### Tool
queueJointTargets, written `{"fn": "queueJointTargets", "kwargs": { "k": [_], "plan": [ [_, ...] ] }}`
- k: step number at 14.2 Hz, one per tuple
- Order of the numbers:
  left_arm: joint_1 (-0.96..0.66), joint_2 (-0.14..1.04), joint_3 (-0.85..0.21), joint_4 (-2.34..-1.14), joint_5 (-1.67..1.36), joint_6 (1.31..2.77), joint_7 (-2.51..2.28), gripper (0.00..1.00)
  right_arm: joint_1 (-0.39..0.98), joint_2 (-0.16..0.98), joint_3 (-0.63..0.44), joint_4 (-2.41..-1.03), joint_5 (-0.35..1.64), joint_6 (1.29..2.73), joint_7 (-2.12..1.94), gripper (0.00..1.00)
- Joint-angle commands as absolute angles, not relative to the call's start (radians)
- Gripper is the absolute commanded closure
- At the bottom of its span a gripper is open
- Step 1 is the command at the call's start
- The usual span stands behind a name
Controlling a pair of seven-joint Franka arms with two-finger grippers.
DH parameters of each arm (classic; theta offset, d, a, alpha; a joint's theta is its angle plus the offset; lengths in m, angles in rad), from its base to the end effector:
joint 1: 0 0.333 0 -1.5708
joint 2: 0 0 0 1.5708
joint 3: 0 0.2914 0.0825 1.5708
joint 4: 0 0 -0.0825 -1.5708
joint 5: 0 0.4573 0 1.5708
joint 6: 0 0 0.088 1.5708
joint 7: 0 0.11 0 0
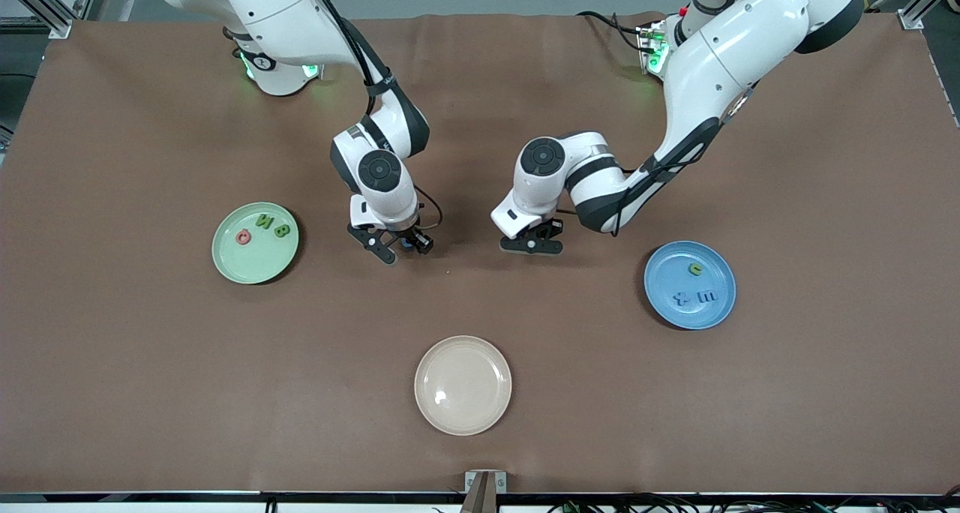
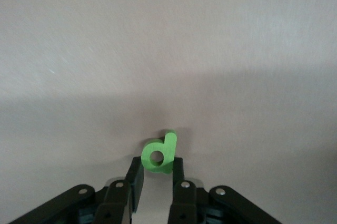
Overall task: Sort upper and lower case letters into plates
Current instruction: 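Grasp the d with the left gripper while the right gripper grasps the G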
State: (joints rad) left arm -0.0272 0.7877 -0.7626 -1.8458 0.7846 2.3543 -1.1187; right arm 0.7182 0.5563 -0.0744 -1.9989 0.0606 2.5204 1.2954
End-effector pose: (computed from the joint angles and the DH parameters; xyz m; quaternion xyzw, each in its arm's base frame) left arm 0.4782 -0.4726 0.1203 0.9987 -0.0453 0.0217 0.0062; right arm 0.5058 0.3759 0.0896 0.9408 -0.3386 -0.0071 0.0148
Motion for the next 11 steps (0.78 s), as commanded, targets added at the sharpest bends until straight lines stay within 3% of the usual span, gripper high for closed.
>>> {"fn": "queueJointTargets", "kwargs": {
  "k": [1,4,6,11],
  "plan": [
    [0.096,0.730,-0.869,-1.867,0.787,2.291,-1.124,0.89,0.735,0.549,-0.087,-2.022,0.060,2.520,1.316,0.43],
    [0.321,0.736,-1.058,-1.887,0.785,2.108,-1.063,0.89,0.735,0.548,-0.086,-2.022,0.060,2.517,1.318,0.76],
    [0.464,0.735,-1.141,-1.931,0.785,2.082,-1.020,0.89,0.732,0.545,-0.087,-2.022,0.060,2.510,1.318,0.95],
    [0.705,0.730,-1.219,-2.029,0.805,2.082,-0.878,0.89,0.680,0.477,-0.094,-2.014,0.060,2.407,1.275,1.00]
  ]
}}
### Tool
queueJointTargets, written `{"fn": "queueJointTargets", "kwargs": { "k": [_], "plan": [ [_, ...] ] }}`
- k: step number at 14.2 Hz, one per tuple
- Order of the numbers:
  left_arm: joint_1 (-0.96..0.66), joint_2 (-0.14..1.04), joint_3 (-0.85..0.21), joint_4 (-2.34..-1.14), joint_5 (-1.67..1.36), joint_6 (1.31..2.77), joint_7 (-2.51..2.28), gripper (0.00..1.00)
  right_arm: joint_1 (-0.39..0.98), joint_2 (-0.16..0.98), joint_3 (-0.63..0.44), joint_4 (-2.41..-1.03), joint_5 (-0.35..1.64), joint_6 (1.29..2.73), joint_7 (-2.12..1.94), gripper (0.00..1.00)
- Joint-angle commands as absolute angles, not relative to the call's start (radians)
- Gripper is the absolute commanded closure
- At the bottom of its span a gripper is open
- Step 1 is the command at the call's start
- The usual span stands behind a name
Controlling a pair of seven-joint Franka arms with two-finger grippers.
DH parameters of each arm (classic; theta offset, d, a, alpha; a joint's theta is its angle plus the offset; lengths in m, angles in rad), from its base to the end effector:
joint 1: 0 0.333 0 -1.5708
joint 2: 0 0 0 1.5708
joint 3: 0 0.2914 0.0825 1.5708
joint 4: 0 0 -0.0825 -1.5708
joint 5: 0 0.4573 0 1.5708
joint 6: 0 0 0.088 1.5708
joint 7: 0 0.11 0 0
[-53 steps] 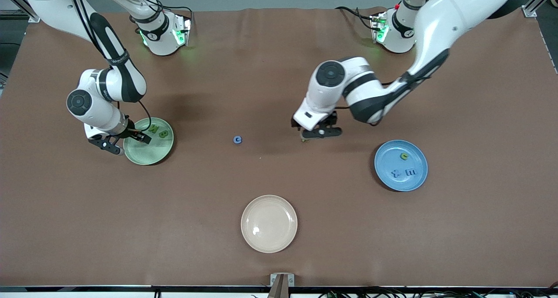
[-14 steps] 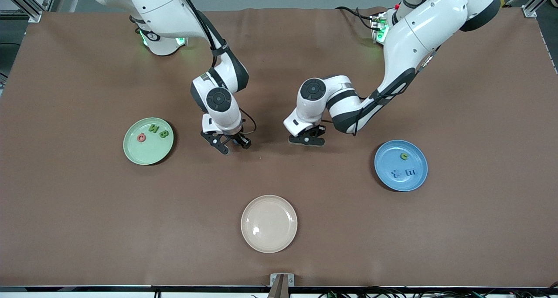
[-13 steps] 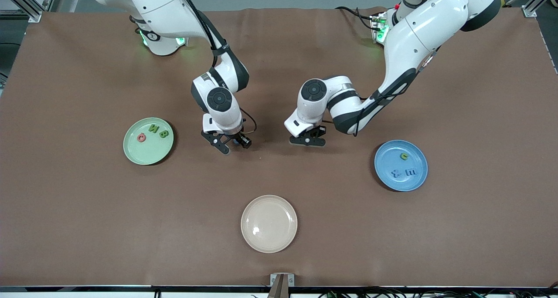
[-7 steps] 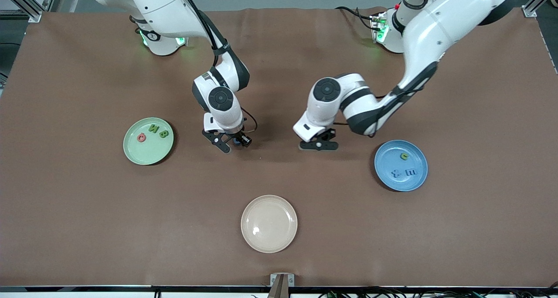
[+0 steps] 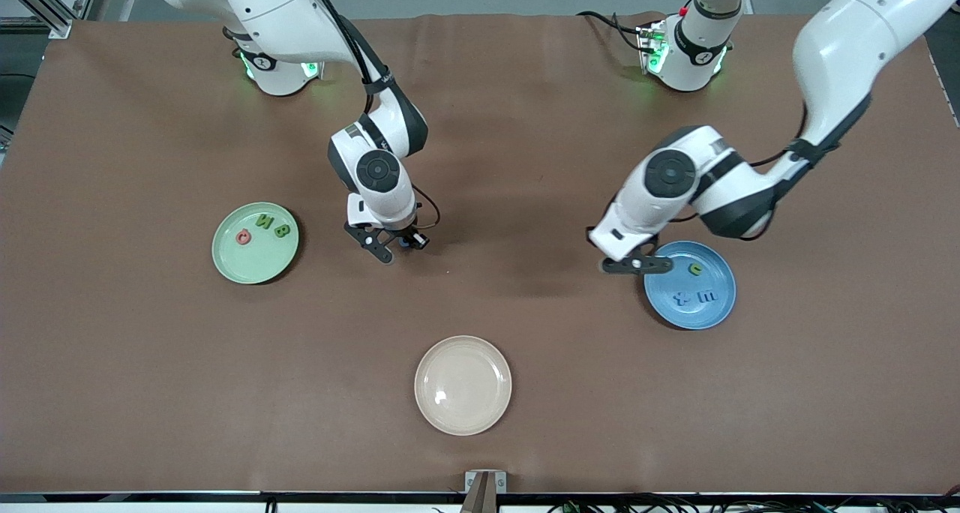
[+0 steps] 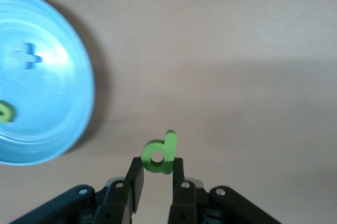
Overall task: Sort upper and lower case letters into plates
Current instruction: 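Place the d on the blue plate while the right gripper places the G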
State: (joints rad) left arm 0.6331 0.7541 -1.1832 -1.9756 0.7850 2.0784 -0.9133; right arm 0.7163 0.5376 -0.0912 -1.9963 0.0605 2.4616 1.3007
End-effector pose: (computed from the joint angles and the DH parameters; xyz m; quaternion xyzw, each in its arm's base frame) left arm 0.5608 -0.3061 0.2171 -0.9994 0.0079 0.0325 0.0040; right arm 0.5119 0.3659 0.0981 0.9366 -0.3487 -0.0154 0.0315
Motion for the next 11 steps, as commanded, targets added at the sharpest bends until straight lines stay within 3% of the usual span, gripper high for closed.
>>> {"fn": "queueJointTargets", "kwargs": {
  "k": [1,5,11],
  "plan": [
    [0.738,0.730,-1.220,-2.040,0.807,2.082,-0.846,0.89,0.655,0.448,-0.094,-2.016,0.060,2.367,1.228,1.00],
    [0.851,0.736,-1.221,-2.106,0.885,2.094,-0.778,0.89,0.526,0.347,-0.094,-2.054,0.060,2.270,1.012,1.00],
    [0.946,0.750,-1.187,-2.183,0.985,2.192,-0.713,0.89,0.246,0.229,-0.092,-2.195,0.060,2.289,0.539,1.00]
  ]
}}
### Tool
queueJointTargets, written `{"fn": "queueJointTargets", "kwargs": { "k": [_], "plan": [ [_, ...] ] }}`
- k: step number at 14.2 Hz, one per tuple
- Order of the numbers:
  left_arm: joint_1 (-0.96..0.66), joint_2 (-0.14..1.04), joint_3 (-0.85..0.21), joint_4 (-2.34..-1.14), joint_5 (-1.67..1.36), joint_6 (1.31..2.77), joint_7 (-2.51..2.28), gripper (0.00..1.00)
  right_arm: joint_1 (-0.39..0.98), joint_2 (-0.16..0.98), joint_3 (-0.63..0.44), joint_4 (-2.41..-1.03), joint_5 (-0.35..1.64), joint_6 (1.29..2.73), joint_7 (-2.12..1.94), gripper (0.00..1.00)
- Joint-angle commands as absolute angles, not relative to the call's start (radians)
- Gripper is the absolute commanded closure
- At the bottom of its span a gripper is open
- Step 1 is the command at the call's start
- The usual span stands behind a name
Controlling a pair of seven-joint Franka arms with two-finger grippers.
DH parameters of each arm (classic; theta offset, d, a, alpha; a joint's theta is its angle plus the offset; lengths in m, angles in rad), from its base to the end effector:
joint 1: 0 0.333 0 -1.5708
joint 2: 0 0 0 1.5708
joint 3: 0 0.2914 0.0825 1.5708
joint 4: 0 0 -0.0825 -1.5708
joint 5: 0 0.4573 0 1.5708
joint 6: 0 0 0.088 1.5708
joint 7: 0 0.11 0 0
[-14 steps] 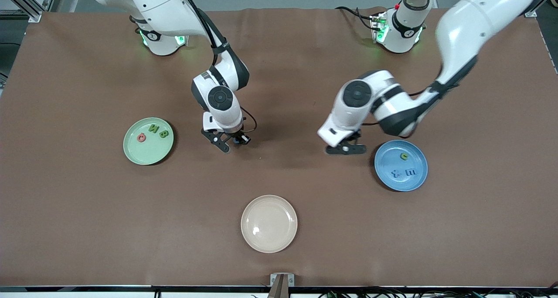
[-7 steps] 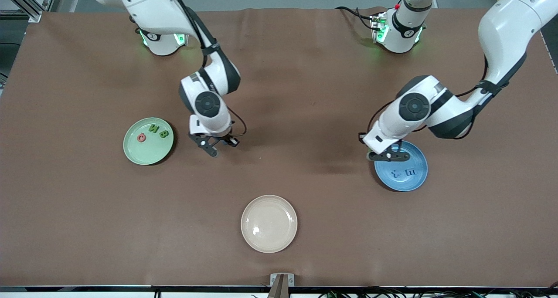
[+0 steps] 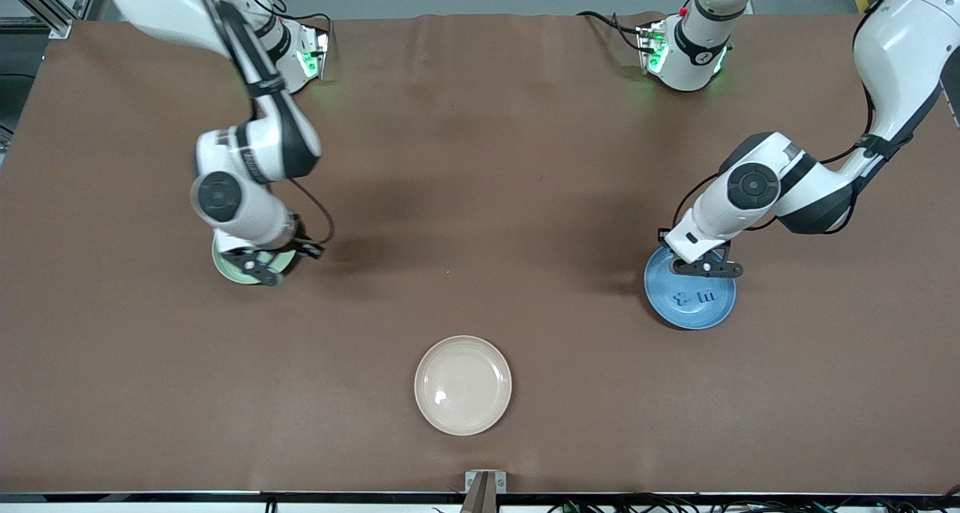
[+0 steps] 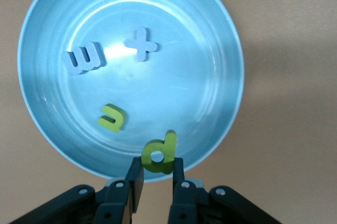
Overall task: Sort upper and lower case letters into plates
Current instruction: 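Place the d on the blue plate while the right gripper places the G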
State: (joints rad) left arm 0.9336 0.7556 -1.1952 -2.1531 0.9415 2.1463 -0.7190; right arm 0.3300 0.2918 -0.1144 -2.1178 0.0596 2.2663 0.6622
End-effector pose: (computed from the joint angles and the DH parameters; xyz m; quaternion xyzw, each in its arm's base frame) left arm 0.5598 -0.1709 0.1672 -0.9975 0.0584 0.0274 0.0299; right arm 0.5877 0.1283 0.1830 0.9683 -0.2398 -0.0658 0.0254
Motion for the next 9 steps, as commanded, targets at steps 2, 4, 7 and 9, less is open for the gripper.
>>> {"fn": "queueJointTargets", "kwargs": {
  "k": [2,4,7,9],
  "plan": [
    [0.945,0.765,-1.174,-2.187,1.034,2.223,-0.715,0.89,0.175,0.229,-0.091,-2.223,0.061,2.321,0.430,1.00],
    [0.934,0.767,-1.141,-2.187,1.048,2.259,-0.715,0.89,0.140,0.233,-0.091,-2.281,0.063,2.419,0.364,1.00],
    [0.910,0.779,-1.108,-2.187,1.092,2.279,-0.722,0.89,0.103,0.258,-0.091,-2.321,0.066,2.526,0.298,1.00],
    [0.893,0.781,-1.091,-2.187,1.097,2.284,-0.726,0.88,0.097,0.271,-0.089,-2.321,0.072,2.531,0.287,1.00]
  ]
}}
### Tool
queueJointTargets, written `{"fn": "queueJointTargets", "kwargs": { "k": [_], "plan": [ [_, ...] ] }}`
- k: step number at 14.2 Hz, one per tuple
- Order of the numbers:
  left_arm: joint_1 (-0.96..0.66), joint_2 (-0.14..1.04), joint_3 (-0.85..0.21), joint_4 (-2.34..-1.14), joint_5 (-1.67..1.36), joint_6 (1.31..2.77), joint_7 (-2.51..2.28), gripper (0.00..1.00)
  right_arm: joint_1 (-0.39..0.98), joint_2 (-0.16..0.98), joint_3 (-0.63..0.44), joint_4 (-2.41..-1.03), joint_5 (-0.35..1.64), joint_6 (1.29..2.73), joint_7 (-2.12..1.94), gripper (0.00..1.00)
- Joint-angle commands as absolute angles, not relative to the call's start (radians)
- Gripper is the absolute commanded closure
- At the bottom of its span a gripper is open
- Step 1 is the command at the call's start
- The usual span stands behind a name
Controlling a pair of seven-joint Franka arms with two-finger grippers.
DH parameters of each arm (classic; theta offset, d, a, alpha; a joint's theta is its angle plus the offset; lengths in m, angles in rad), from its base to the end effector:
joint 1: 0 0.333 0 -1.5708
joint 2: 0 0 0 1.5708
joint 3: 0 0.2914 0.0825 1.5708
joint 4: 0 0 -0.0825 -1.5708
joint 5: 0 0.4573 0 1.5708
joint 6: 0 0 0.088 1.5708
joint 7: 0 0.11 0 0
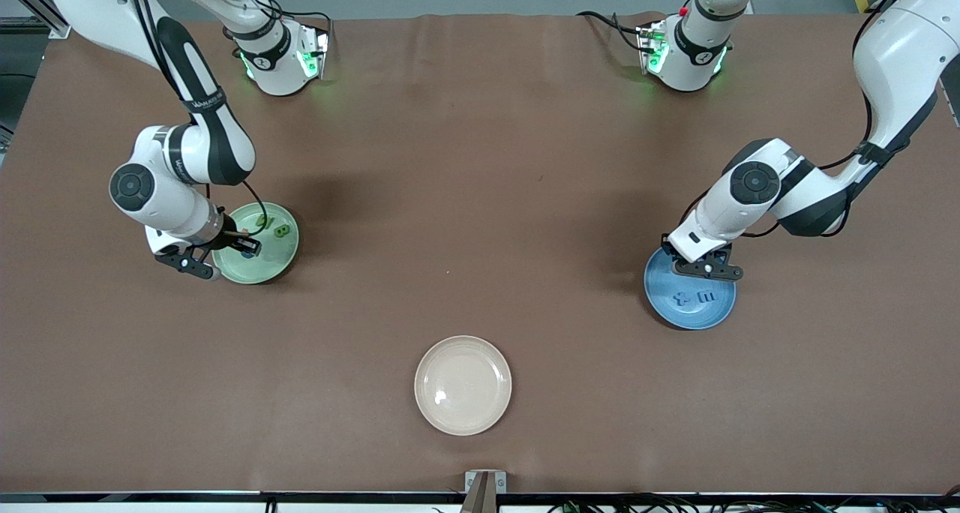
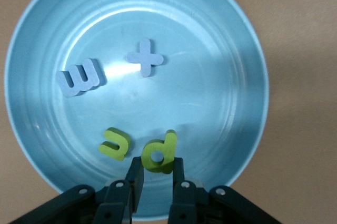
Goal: Sort upper and lower case letters into plates
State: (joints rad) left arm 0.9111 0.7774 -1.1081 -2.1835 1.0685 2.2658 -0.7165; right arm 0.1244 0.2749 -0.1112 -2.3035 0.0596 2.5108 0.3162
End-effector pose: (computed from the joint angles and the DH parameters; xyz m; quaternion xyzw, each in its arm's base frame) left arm 0.5528 -0.1588 0.1307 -0.9954 0.0903 -0.0063 0.0303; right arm 0.5531 0.0032 0.1337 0.9843 -0.1736 -0.0324 0.0037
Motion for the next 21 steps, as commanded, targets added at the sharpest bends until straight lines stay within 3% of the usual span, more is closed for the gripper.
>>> {"fn": "queueJointTargets", "kwargs": {
  "k": [1,6,9,11,12,13,14,18,19,20,21],
  "plan": [
    [0.893,0.781,-1.089,-2.187,1.098,2.284,-0.723,0.88,0.098,0.281,-0.087,-2.321,0.074,2.536,0.287,0.99],
    [0.887,0.781,-1.086,-2.189,1.097,2.284,-0.721,0.84,0.098,0.314,-0.087,-2.321,0.074,2.559,0.287,0.99],
    [0.888,0.781,-1.086,-2.187,1.097,2.284,-0.721,0.75,0.097,0.321,-0.086,-2.321,0.077,2.559,0.287,0.98],
    [0.890,0.776,-1.086,-2.186,1.097,2.284,-0.713,0.60,0.098,0.330,-0.086,-2.321,0.078,2.559,0.287,0.98],
    [0.894,0.773,-1.088,-2.181,1.097,2.284,-0.713,0.38,0.098,0.331,-0.084,-2.321,0.080,2.559,0.287,0.98],
    [0.896,0.769,-1.091,-2.174,1.091,2.283,-0.715,0.10,0.101,0.333,-0.084,-2.321,0.084,2.559,0.285,0.98],
    [0.896,0.765,-1.103,-2.165,1.086,2.281,-0.721,0.01,0.103,0.333,-0.083,-2.321,0.086,2.557,0.287,0.97],
    [0.896,0.764,-1.129,-2.137,1.080,2.276,-0.732,0.01,0.107,0.339,-0.081,-2.321,0.092,2.551,0.287,0.96],
    [0.897,0.762,-1.132,-2.135,1.080,2.273,-0.733,0.00,0.107,0.339,-0.081,-2.319,0.091,2.548,0.287,0.83],
    [0.897,0.764,-1.132,-2.135,1.080,2.273,-0.733,0.00,0.107,0.337,-0.083,-2.319,0.092,2.546,0.285,0.47],
    [0.897,0.764,-1.134,-2.134,1.080,2.273,-0.735,0.00,0.106,0.337,-0.083,-2.319,0.092,2.546,0.285,0.04]
  ]
}}
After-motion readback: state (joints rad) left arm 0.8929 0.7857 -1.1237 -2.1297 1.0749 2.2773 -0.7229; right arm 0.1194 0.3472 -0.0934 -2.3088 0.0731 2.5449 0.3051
